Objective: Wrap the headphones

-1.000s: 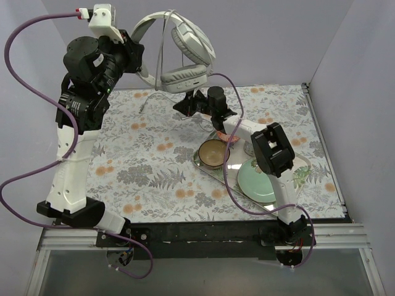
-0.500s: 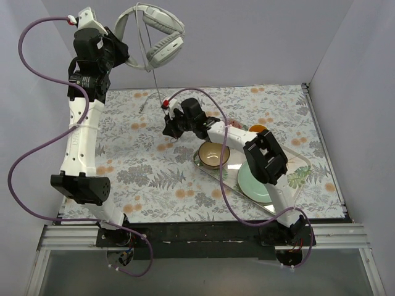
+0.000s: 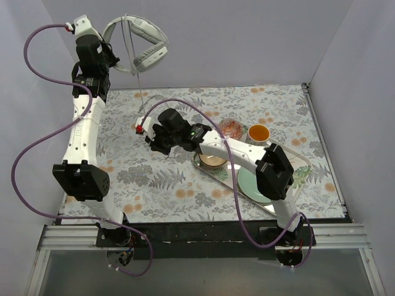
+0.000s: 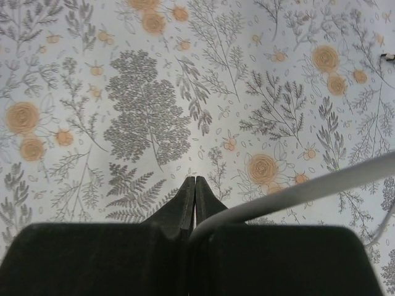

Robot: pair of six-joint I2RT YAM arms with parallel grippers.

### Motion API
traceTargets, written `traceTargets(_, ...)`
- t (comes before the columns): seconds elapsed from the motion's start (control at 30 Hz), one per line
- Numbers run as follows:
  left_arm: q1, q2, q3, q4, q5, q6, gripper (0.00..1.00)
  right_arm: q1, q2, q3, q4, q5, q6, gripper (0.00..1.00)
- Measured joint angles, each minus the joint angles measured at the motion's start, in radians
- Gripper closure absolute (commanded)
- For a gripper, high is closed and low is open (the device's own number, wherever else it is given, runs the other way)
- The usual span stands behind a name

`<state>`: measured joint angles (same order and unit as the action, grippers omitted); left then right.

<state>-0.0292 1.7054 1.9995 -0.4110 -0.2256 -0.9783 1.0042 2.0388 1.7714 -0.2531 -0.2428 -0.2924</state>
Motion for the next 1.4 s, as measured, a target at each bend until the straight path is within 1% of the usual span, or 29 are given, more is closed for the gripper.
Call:
traceTargets(0.17, -0.001, 0.022, -0.111, 0.068, -0.027, 0.071, 1.0, 0.056, -0.019, 0.1, -0.15, 0.026, -0.038, 0.99)
traceTargets(0.33, -0.001, 0.047, -0.198, 0.109, -0.049, 0.134, 1.0, 0.061, -0.019, 0.236, -0.333, 0.035, -0.056, 0.99)
traceTargets(0.4, -0.002, 0.047, -0.249, 0.159, -0.058, 0.197, 1.0, 0.059, -0.021, 0.293, -0.391, 0.056, -0.063, 0.99)
traceTargets(0.47, -0.004, 0.047, -0.298, 0.202, -0.053, 0.256, 1.0, 0.056, -0.033, 0.328, -0.431, 0.107, -0.076, 0.99)
traceTargets(0.57, -0.014, 0.018, -0.442, 0.286, -0.02, 0.363, 1.0, 0.032, -0.066, 0.344, -0.48, 0.194, -0.089, 0.99)
traceTargets(0.63, -0.023, -0.007, -0.528, 0.307, 0.011, 0.422, 1.0, 0.002, -0.082, 0.359, -0.508, 0.24, -0.097, 0.99)
traceTargets(0.77, -0.059, -0.093, -0.696, 0.329, 0.103, 0.543, 1.0, -0.078, -0.086, 0.402, -0.534, 0.337, -0.108, 0.99)
traceTargets(0.87, -0.103, -0.185, -0.781, 0.337, 0.164, 0.62, 1.0, -0.136, -0.086, 0.407, -0.534, 0.391, -0.128, 0.99)
traceTargets(0.93, -0.142, -0.263, -0.825, 0.338, 0.204, 0.676, 1.0, -0.165, -0.083, 0.414, -0.534, 0.393, -0.131, 0.99)
traceTargets(1.03, -0.198, -0.353, -0.863, 0.338, 0.223, 0.724, 1.0, -0.202, -0.068, 0.446, -0.531, 0.365, -0.126, 0.99)
traceTargets(1.13, -0.246, -0.393, -0.869, 0.332, 0.231, 0.738, 1.0, -0.234, -0.062, 0.454, -0.525, 0.324, -0.118, 0.99)
traceTargets(1.27, -0.266, -0.377, -0.856, 0.288, 0.227, 0.719, 1.0, -0.249, -0.063, 0.44, -0.483, 0.28, -0.094, 0.99)
traceTargets(1.4, -0.268, -0.355, -0.854, 0.245, 0.228, 0.691, 1.0, -0.249, -0.063, 0.412, -0.441, 0.283, -0.066, 0.99)
